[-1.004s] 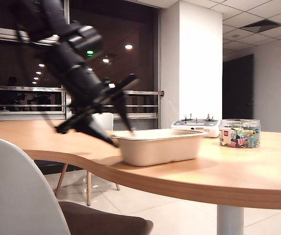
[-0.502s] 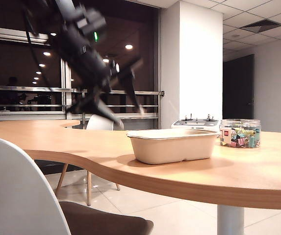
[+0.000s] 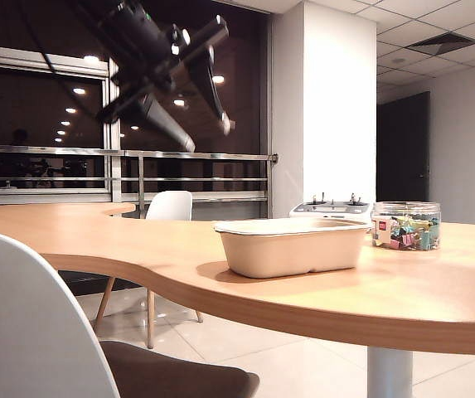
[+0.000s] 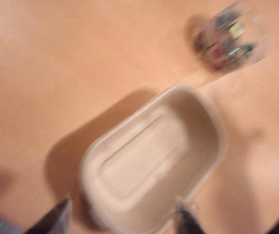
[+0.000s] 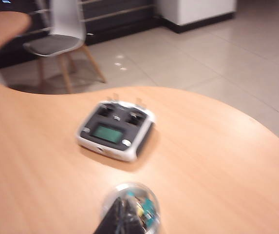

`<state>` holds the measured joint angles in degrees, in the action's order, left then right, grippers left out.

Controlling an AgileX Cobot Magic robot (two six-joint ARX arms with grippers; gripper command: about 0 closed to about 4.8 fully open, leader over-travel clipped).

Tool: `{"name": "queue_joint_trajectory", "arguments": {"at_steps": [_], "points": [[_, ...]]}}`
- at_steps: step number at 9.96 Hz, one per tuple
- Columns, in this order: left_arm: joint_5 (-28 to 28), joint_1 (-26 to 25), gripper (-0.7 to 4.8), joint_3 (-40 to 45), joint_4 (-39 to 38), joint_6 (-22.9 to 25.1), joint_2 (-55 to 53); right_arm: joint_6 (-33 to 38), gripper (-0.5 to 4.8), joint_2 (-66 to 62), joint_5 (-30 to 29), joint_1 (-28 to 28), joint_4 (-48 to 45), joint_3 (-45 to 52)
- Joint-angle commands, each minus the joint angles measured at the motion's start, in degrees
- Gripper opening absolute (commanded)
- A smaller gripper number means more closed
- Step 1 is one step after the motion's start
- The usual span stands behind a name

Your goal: Pick up the box filled with clips, pour some clips from it into the rectangular paper box, and then put the clip box back on the table.

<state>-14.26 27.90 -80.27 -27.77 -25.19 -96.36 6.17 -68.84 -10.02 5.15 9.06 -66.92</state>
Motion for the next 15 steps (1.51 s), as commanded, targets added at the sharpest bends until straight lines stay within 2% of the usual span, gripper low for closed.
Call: {"name": "queue_joint_trajectory", "arguments": {"at_steps": [1,3,4,5,6,7,8,9,10,11,12,13,14,15], "points": [[-0.17,0.28,2.82,0.07,-2.19,0.98,-6.25,0.28,-0.01,1.25,-3.21,-0.39,-6.56,-0.59],[-2.03,0.28,2.83,0.07,-0.59,0.96,-8.90,0.26,-0.01,1.57,-3.21,-0.35,-6.34,-0.63],[-7.48,1.97,2.86,0.07,3.65,-1.42,-14.47,0.26,-0.01,2.75,-3.26,-0.35,-4.63,-0.63],[-8.04,8.98,2.87,0.04,8.28,-2.86,-15.02,0.24,-0.01,2.93,-3.19,-0.31,-4.07,-0.61],[-7.58,8.85,2.87,0.04,5.99,-2.86,-14.45,0.22,-0.01,2.93,-3.19,-0.26,-3.23,-0.61],[-4.81,5.44,2.52,0.04,2.27,-2.25,-5.97,0.24,-0.01,-2.19,-2.99,-0.22,0.17,-2.82],[-4.83,4.61,1.37,0.04,2.03,-1.92,-3.52,0.24,-0.01,-4.87,-3.02,-0.22,3.08,-5.27],[-4.85,4.20,0.61,0.04,1.95,-1.20,-1.95,0.22,-0.01,-6.45,-3.02,-0.22,4.57,-6.64],[-4.83,3.98,0.07,0.04,1.86,-0.63,-0.74,0.20,-0.01,-8.66,-3.02,-0.22,6.36,-8.59],[-4.81,3.72,-0.05,0.04,1.79,0.13,1.03,0.20,-0.01,-11.47,-3.04,-0.22,8.61,-11.17],[-4.98,3.17,-0.06,0.04,0.68,1.44,5.27,-0.20,0.00,-20.15,-4.31,-0.24,12.61,-18.43],[-5.01,3.17,-0.06,0.04,0.17,1.44,5.97,-0.22,0.00,-22.23,-4.63,-0.24,13.29,-19.98],[-5.31,3.19,-0.06,0.00,-1.44,2.19,7.26,-0.72,1.01,-28.17,-6.29,-0.37,15.19,-24.33],[-4.83,3.19,-0.06,-0.02,-5.20,11.28,8.48,-2.47,2.70,-40.28,-7.96,-0.90,15.98,-29.66]]}}
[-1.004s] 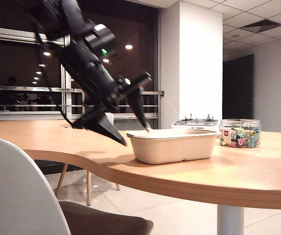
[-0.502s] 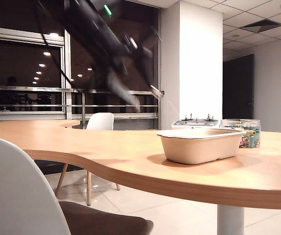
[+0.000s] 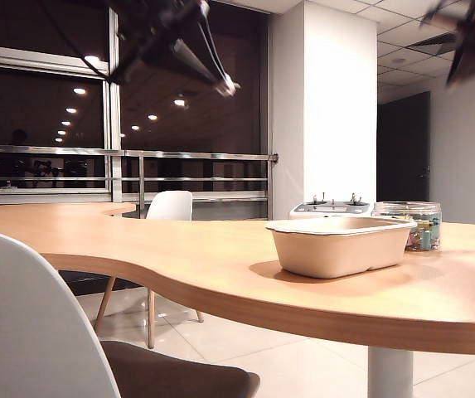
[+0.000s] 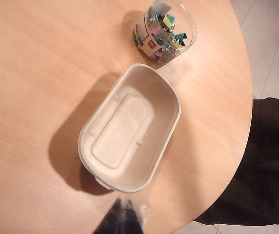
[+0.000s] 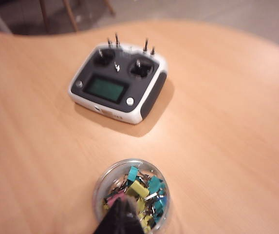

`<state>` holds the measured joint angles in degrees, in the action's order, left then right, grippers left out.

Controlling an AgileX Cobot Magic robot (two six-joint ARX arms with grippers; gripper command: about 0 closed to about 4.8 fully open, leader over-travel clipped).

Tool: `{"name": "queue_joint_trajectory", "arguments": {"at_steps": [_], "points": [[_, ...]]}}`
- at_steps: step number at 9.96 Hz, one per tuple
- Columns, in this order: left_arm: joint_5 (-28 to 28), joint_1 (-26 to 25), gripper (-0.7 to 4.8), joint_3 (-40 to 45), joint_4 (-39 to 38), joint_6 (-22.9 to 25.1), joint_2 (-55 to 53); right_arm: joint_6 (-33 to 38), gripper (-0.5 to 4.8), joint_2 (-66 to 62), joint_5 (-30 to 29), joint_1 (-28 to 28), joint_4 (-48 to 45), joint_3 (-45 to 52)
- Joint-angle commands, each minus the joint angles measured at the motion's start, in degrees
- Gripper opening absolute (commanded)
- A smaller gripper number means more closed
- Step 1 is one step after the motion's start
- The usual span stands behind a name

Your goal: Pick up the box filled with clips, pour some clips from it into the rectangular paper box, and then put the clip box back on the table.

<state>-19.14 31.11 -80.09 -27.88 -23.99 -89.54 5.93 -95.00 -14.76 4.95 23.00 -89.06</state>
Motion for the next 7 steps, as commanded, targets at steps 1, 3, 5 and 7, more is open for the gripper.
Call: {"name": "queue_joint_trajectory", "arguments": {"at_steps": [1,3,5,7], "points": [[0.04,-0.02,-0.06,-0.20,-4.96,10.08,1.66,-5.05,2.70,-18.60,-2.97,-0.90,1.97,-7.74],[0.02,-0.02,-0.06,-0.20,-5.05,10.05,1.66,-5.90,2.61,-24.85,-1.29,-0.72,-2.05,-8.11],[0.02,-0.02,-0.06,-0.20,-5.05,10.05,1.66,-5.92,2.61,-25.75,0.11,-0.70,-2.32,-8.13],[0.02,-0.02,-0.06,-0.20,-5.03,10.05,1.66,-5.88,2.54,-26.47,0.26,-0.55,-2.25,-8.13]]}}
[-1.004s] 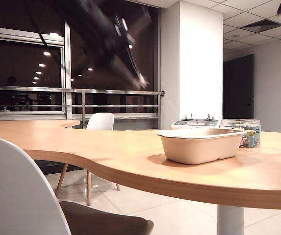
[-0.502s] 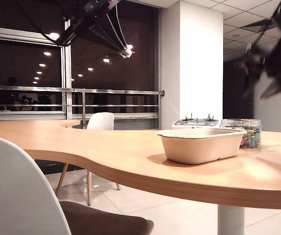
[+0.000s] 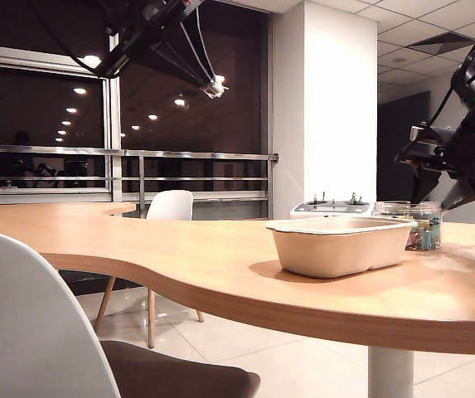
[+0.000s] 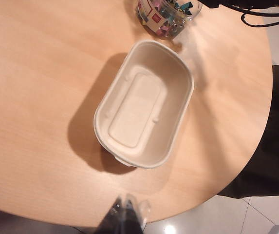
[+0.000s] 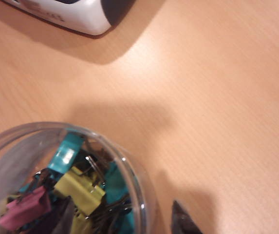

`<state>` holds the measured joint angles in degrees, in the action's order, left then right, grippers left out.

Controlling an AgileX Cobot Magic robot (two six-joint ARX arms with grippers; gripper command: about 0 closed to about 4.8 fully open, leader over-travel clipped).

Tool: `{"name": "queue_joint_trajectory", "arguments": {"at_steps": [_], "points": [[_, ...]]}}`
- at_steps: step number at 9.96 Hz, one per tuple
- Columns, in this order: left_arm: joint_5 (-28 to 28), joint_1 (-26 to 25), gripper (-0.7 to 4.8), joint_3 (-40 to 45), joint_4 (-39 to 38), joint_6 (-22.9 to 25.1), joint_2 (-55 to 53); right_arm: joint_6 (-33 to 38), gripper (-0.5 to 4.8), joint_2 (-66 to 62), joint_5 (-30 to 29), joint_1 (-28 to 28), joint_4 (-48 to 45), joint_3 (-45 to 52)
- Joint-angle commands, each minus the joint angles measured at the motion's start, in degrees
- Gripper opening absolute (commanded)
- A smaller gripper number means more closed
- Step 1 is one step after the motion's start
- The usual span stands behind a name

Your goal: Pick up the box filled with clips, pour some clips from it into the rectangular paper box, and then put the clip box back on the table.

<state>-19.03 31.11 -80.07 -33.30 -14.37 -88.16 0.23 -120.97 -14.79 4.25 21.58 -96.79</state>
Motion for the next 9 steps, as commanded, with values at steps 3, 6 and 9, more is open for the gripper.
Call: {"name": "queue_joint_trajectory", "arguments": {"at_steps": [3,6,9], "points": [[-0.09,-0.02,-0.06,-0.22,0.39,0.42,0.28,-0.07,0.63,-2.32,0.79,0.07,-0.26,-0.35],[-0.09,-0.02,-0.06,-0.22,0.37,0.44,0.28,-0.76,-0.02,-2.19,2.29,0.07,-0.13,-0.33],[-0.09,-0.02,-0.06,-0.22,0.39,0.44,0.28,-5.03,-0.02,1.66,2.19,-0.17,0.35,-0.33]]}}
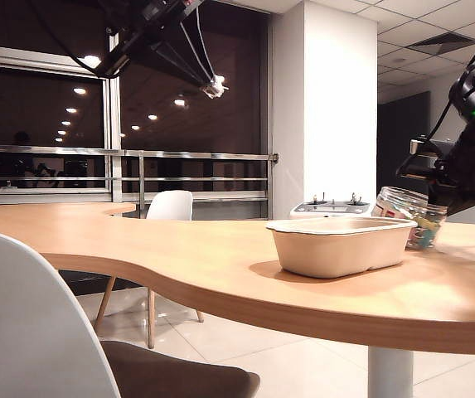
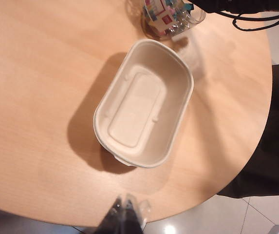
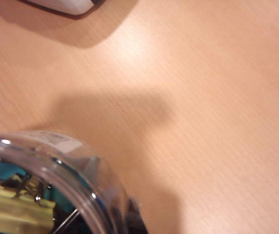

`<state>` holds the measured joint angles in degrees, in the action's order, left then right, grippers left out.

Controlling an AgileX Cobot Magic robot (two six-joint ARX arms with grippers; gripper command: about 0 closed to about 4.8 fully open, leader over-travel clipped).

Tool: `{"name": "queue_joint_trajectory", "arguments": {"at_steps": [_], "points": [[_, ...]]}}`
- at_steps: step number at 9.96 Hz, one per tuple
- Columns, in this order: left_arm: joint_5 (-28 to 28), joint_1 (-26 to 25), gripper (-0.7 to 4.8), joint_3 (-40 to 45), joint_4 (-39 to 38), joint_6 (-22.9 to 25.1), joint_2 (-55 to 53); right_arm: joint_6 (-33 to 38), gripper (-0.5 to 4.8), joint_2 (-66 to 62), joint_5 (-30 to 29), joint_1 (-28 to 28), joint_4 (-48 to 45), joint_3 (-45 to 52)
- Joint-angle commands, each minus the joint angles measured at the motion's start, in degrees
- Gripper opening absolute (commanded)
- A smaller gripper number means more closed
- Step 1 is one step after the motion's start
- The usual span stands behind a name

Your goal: Pick up the box filled with clips, pour some clips from it into the rectangular paper box, and then put the clip box back on the table.

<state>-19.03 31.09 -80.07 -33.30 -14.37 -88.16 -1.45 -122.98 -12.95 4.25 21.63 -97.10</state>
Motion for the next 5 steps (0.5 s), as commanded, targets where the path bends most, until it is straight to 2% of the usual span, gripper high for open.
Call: {"name": "queue_joint_trajectory", "arguments": {"at_steps": [1,3,4,5], "points": [[-0.09,0.00,-0.06,-0.22,0.39,0.44,0.28,-3.69,-0.02,6.27,0.04,-0.26,1.29,-0.02],[-0.07,0.00,-0.06,-0.22,0.52,0.44,0.28,-6.49,-0.02,9.57,-0.11,-1.03,2.82,0.00],[-0.09,0.00,-0.06,-0.22,0.79,0.44,0.28,-17.11,-0.02,17.49,0.98,-7.65,3.48,0.00],[-0.11,0.00,-0.06,-0.22,0.81,0.44,0.28,-17.84,-0.02,17.84,1.70,-8.52,3.48,0.00]]}}
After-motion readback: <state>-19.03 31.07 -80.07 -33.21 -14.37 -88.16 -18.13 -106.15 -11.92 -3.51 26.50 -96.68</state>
